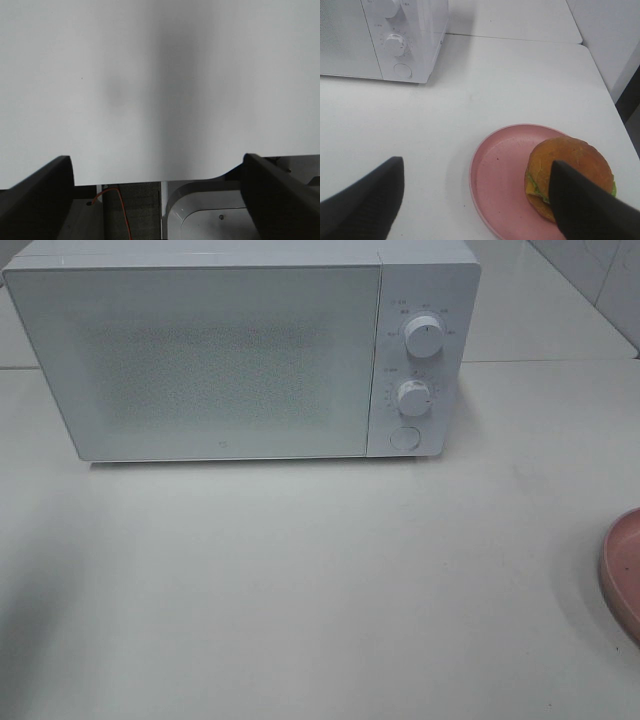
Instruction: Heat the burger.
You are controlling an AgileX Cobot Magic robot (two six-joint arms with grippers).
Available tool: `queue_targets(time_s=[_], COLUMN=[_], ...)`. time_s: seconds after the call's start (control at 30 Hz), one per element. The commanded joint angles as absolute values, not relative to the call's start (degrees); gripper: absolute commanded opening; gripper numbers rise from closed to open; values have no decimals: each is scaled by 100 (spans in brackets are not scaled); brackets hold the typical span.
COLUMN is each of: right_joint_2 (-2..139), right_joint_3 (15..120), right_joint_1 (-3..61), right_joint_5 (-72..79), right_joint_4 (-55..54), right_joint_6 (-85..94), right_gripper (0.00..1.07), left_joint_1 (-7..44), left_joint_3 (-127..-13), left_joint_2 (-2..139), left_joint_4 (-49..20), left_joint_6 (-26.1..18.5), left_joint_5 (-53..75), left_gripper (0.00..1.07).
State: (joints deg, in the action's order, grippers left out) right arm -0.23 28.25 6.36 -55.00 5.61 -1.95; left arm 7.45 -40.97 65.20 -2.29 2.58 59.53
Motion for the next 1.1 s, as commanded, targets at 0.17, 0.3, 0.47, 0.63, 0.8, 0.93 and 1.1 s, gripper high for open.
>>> queue_targets(time_s=[0.17,0.3,0.47,0.63,0.8,0.93,1.1], right_joint_2=[-166,-166,-166,-166,-166,-166,-166], right_joint_3=[2825,2825,2825,2825,2825,2825,2825], right_joint_1=[596,596,596,596,596,596,596], right_joint_5=[-5500,-5500,-5500,-5500,-5500,-5500,-5500], right_joint_4=[550,550,550,550,550,550,550], right_joint_6=[-195,-195,-195,-195,-195,-195,-195], right_gripper=[75,75,75,75,75,75,75], left_joint_1=[728,728,728,728,728,630,126], left_joint_3=[-3249,-3014,-2968,-2968,-2968,-2968,-2968], left_joint_2=[5008,4028,3352,2492,1581,802,292], left_joint_4=[-229,-74,0,-80,-269,-298,-298], left_joint_6=[246,246,246,264,292,281,286], left_joint_5=[5930,6119,6159,6154,6148,6142,6142], left_gripper=[82,82,82,82,82,82,82])
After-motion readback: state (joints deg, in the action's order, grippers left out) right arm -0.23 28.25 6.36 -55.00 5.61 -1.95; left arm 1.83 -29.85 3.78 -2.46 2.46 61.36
